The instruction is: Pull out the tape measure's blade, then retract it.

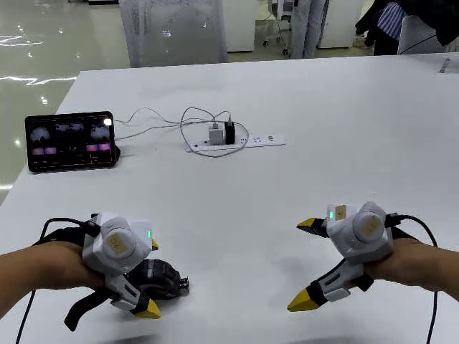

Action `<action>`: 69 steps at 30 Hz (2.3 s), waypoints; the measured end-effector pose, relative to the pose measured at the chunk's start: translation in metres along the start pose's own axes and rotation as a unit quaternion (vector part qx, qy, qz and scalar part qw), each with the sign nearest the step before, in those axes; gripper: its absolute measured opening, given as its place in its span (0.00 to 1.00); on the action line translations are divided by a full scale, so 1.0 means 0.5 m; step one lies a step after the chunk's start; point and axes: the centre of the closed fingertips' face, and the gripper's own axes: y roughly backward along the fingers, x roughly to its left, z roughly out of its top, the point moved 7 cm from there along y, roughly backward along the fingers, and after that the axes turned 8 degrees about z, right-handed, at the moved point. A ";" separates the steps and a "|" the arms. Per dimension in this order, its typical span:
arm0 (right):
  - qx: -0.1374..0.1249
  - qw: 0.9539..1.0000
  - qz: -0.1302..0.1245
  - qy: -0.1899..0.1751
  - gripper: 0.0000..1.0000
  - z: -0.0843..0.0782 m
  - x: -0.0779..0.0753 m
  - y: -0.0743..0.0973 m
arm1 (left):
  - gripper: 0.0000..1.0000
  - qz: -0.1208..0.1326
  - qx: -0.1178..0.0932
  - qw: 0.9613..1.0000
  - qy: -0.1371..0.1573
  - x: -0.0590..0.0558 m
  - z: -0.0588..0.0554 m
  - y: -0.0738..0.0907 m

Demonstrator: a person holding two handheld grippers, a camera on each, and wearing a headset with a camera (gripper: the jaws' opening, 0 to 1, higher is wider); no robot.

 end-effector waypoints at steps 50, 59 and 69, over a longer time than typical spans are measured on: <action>0.024 0.995 0.078 0.056 0.82 0.133 0.004 -0.230 | 0.32 0.011 0.021 0.999 -0.026 0.008 -0.002 -0.011; 0.027 0.993 0.094 0.066 0.68 0.157 0.010 -0.262 | 0.32 0.011 0.019 0.999 -0.029 0.005 -0.002 -0.011; 0.034 0.989 0.108 0.092 0.49 0.177 0.022 -0.312 | 0.32 0.015 0.011 0.999 -0.026 0.005 -0.004 -0.011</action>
